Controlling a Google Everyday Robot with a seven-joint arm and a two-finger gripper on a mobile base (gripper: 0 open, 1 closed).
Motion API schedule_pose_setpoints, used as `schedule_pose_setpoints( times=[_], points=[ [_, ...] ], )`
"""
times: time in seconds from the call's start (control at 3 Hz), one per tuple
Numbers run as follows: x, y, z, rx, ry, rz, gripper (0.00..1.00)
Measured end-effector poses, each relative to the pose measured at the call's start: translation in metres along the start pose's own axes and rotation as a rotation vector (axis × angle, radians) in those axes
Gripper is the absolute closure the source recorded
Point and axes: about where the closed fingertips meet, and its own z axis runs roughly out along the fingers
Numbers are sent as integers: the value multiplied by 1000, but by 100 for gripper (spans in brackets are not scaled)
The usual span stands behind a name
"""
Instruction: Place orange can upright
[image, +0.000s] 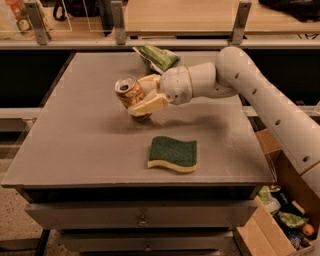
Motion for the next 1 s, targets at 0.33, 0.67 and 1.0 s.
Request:
schedule_pose_setpoints(
  times=[0.33,0.67,1.0],
  points=[
    [15,9,-1,29,-23,67,59],
    [15,10,-1,35,-24,76,35],
    [15,10,-1,35,-24,76,12]
  ],
)
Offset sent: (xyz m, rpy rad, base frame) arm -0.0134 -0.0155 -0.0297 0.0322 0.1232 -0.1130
